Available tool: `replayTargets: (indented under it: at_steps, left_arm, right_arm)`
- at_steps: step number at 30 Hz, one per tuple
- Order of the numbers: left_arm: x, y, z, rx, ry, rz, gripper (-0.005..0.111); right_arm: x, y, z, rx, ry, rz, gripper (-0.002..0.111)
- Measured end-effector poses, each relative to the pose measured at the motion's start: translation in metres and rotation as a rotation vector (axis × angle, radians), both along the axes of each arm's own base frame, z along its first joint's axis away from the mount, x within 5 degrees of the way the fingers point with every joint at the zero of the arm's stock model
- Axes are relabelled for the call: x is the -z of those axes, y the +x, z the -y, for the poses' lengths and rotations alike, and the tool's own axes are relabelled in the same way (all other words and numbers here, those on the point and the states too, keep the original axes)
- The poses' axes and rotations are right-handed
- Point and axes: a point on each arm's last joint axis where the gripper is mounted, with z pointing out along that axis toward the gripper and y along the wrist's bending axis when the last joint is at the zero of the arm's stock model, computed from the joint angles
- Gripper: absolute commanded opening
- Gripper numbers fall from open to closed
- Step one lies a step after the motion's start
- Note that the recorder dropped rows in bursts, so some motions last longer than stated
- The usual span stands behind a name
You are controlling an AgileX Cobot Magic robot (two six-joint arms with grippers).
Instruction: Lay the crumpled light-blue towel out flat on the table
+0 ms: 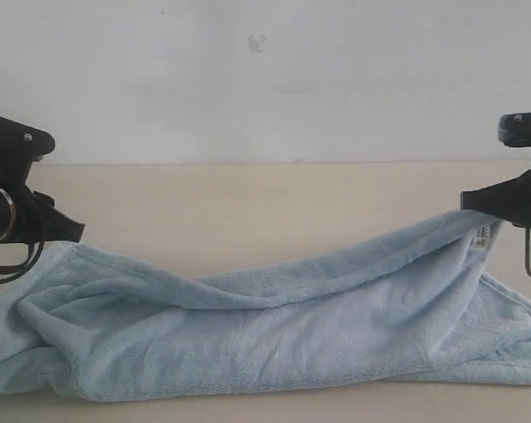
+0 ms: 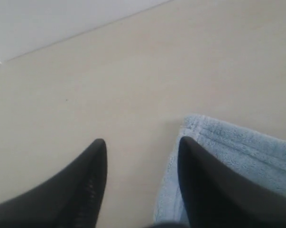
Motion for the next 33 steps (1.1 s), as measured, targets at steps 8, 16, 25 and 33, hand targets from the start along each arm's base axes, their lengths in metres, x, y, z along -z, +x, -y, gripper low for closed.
replayTargets:
  at_steps: [8,16,25,33]
  left_arm:
    - [0.003,0.016,-0.003,-0.003,-0.030,-0.005,0.045]
    - [-0.036,0.007,0.000,0.041,-0.109,0.076,0.007]
    - [-0.042,-0.021,0.068,0.669,-0.613,-0.106,0.004]
    - [-0.031,-0.037,0.036,0.463,-0.428,-0.097,0.004]
  right_arm:
    - [-0.012,0.016,0.001,-0.156,0.132,0.029,0.017]
    - [-0.009,0.019,-0.010,-0.247,0.221,0.008,0.049]
    - [-0.037,0.013,-0.012,-0.257,0.238,0.081,0.049]
    - [-0.056,-0.060,0.024,0.041,-0.043,0.145,0.021]
